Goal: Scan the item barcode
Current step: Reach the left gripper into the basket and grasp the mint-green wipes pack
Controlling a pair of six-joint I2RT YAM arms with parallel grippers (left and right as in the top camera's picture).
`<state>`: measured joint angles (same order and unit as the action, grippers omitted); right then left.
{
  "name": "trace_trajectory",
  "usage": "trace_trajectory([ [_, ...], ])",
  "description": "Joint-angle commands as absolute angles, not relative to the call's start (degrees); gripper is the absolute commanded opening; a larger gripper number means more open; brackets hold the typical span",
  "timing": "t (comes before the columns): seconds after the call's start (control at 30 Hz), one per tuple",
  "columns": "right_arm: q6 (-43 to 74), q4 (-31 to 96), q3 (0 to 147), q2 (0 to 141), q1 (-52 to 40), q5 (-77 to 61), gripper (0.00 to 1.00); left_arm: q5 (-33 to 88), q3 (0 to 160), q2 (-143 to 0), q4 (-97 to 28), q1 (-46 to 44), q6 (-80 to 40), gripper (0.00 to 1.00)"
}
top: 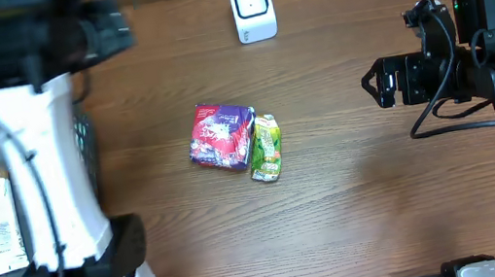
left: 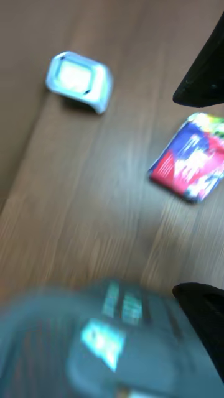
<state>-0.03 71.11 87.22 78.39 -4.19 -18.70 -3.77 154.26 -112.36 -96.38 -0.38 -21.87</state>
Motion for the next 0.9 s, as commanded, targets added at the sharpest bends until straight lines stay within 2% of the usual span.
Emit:
trace_trajectory([
  [0.0, -0.51, 71.09, 88.47, 78.56, -4.45, -19.16, 1.0, -2.46, 151.5, -107.39, -96.82, 7.84, -21.78, 0.82],
  [0.17, -0.51, 71.26, 88.47, 78.56, -4.45, -19.16, 1.0, -3.33, 141.18, -103.02, -96.82, 20.43, -26.17, 0.83],
  [0.2, -0.49, 71.24, 88.47, 78.56, -4.45, -19.18, 1.0, -3.4, 135.92, -101.97, -96.79, 25.65, -28.62, 0.84],
  [0.3, -0.49, 71.24, 88.47, 78.56, -4.45, -19.18, 1.0, -3.36, 128.97, -101.82, -94.5, 30.48, -29.39, 0.82],
  [0.63, -0.47, 71.99, 88.47, 78.56, -4.45, -19.22, 1.0, -2.74, 103.42, -101.75, -73.93, 30.5, -30.09, 0.79],
  [0.87, -0.47, 72.36, 88.47, 78.56, -4.45, -19.2, 1.0, 3.46, 85.3, -101.82, -50.11, 30.48, -28.75, 0.8],
])
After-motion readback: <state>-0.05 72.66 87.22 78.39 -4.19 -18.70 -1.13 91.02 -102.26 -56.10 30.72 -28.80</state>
